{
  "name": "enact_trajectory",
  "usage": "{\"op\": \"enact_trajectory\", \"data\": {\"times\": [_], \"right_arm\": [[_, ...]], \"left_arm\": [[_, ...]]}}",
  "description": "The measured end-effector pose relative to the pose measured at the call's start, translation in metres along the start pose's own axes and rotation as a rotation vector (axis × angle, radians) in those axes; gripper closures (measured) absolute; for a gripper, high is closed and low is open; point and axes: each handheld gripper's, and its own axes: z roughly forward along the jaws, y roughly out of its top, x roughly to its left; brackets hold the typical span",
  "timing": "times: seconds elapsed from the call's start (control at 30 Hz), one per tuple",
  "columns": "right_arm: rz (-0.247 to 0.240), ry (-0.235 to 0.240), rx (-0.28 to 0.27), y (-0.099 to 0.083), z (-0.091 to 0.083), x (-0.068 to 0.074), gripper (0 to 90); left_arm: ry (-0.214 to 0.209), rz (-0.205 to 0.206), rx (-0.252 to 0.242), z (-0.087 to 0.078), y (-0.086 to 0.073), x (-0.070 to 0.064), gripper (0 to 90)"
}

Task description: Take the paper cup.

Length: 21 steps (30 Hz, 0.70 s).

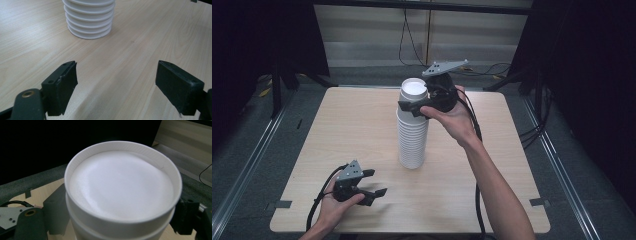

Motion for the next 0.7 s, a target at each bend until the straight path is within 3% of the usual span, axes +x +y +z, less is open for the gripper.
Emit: {"op": "enact_trajectory", "data": {"times": [0.3, 0.7], "right_arm": [[0.02, -0.009, -0.029, 0.003, -0.005, 0.0, 19.5], [0.037, -0.018, -0.116, 0.007, -0.016, -0.001, 20.4]], "left_arm": [[-0.003, -0.002, 0.005, 0.001, 0.0, 0.0, 17.5], [-0.008, 0.0, 0.011, 0.003, 0.0, 0.0, 17.5]]}}
